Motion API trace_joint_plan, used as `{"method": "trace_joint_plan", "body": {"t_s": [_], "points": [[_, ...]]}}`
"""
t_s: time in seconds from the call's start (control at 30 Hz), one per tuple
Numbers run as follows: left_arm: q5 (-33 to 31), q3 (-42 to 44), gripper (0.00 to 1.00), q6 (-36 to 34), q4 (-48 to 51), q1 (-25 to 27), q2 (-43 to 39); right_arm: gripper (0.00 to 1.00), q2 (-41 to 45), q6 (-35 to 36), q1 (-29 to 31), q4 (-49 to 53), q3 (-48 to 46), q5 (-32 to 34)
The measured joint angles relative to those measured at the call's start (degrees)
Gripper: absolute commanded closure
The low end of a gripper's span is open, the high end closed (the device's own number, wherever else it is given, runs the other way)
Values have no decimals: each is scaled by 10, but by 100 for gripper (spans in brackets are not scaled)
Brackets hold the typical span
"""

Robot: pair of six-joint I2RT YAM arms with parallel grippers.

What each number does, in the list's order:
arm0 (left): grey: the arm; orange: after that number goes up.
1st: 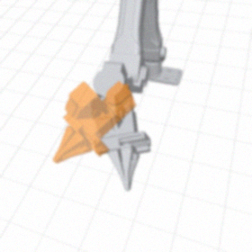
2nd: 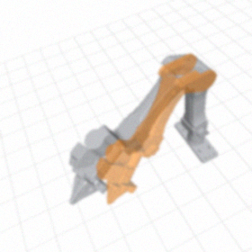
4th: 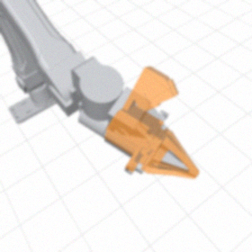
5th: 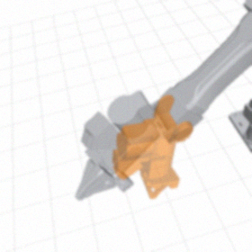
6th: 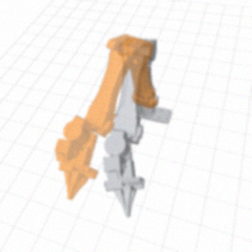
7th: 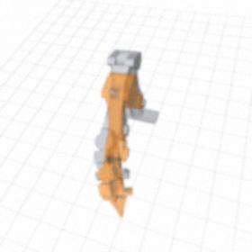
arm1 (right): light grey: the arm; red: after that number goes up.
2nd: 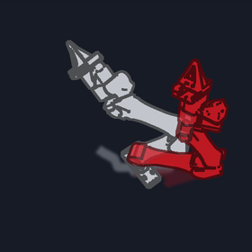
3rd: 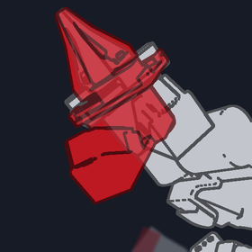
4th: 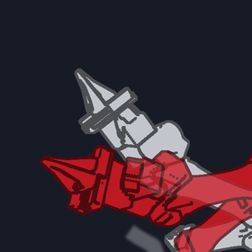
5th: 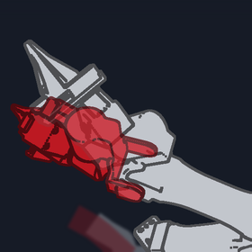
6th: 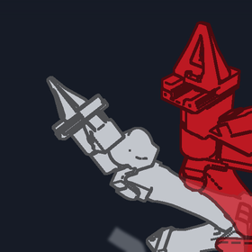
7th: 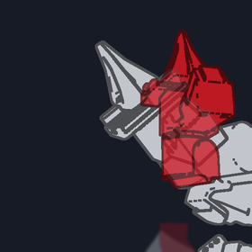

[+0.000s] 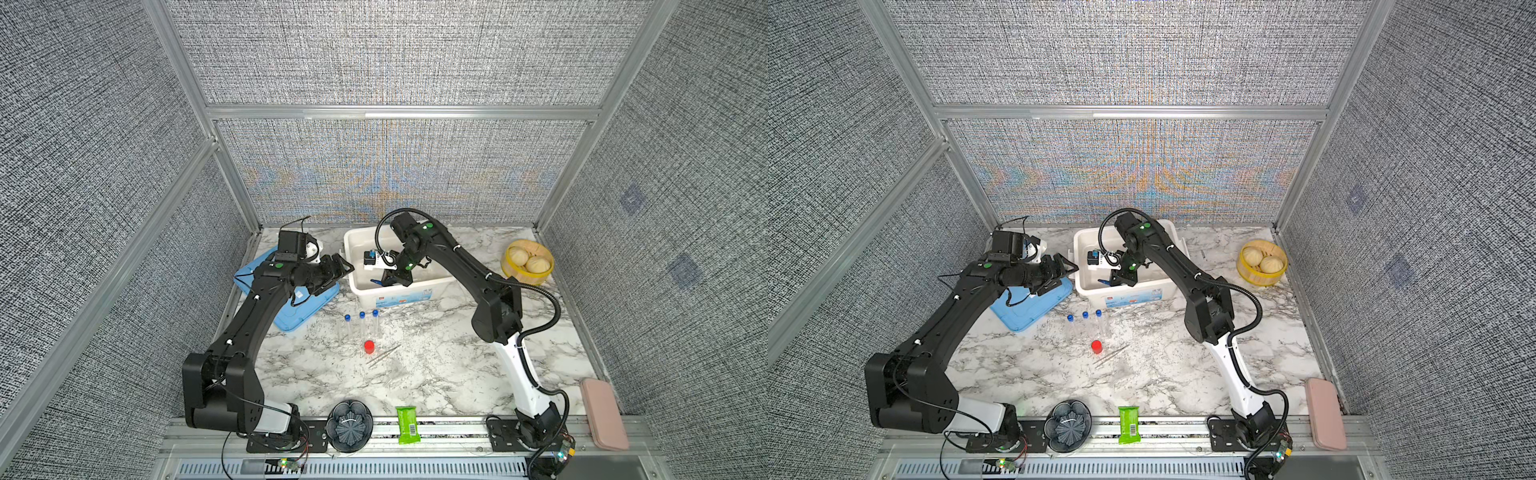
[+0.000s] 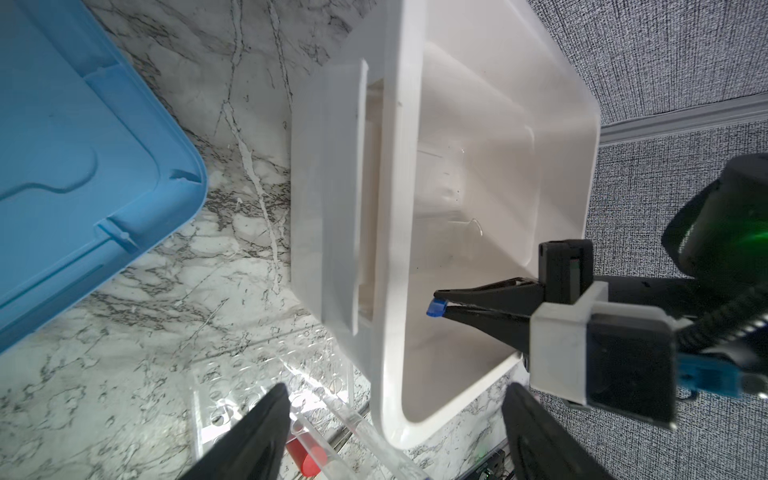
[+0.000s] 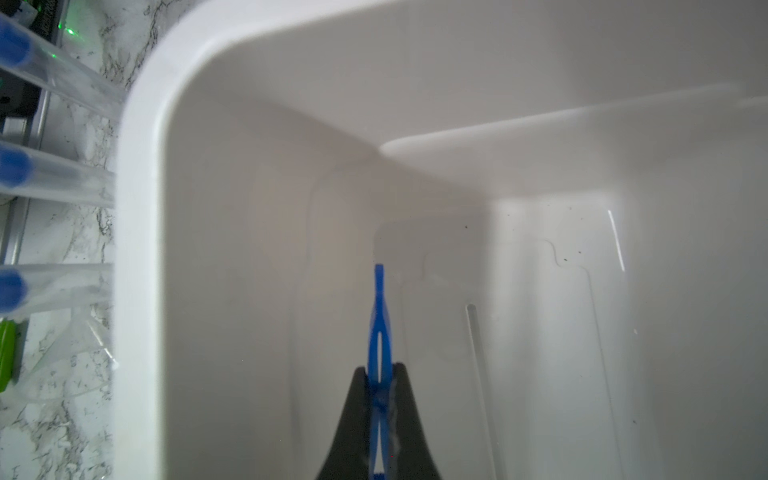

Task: Organize the chemistry lab equipment
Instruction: 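Lift the blue tweezers with the right gripper and carry them over the bin, then lower the blue tweezers into the bin and open the right gripper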

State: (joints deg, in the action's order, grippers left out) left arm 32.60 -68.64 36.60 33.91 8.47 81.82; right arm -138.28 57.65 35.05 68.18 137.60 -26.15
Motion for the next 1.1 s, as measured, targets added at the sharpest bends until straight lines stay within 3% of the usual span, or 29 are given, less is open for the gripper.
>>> {"method": "trace_joint_plan", "body": {"t_s": [0.13, 0.6, 0.93, 1.1], "points": [[0, 0, 18, -4, 10, -1, -3, 100, -45, 25, 1, -4, 11, 31], [13, -22, 19, -7, 7, -2, 34, 100, -42, 55, 1, -14, 22, 47], [9, -19, 19, -9, 14, -4, 13, 58, -30, 54, 6, -41, 15, 69], [5, -19, 19, -13, 24, -8, -7, 51, 12, 54, 6, -47, -2, 66]]}}
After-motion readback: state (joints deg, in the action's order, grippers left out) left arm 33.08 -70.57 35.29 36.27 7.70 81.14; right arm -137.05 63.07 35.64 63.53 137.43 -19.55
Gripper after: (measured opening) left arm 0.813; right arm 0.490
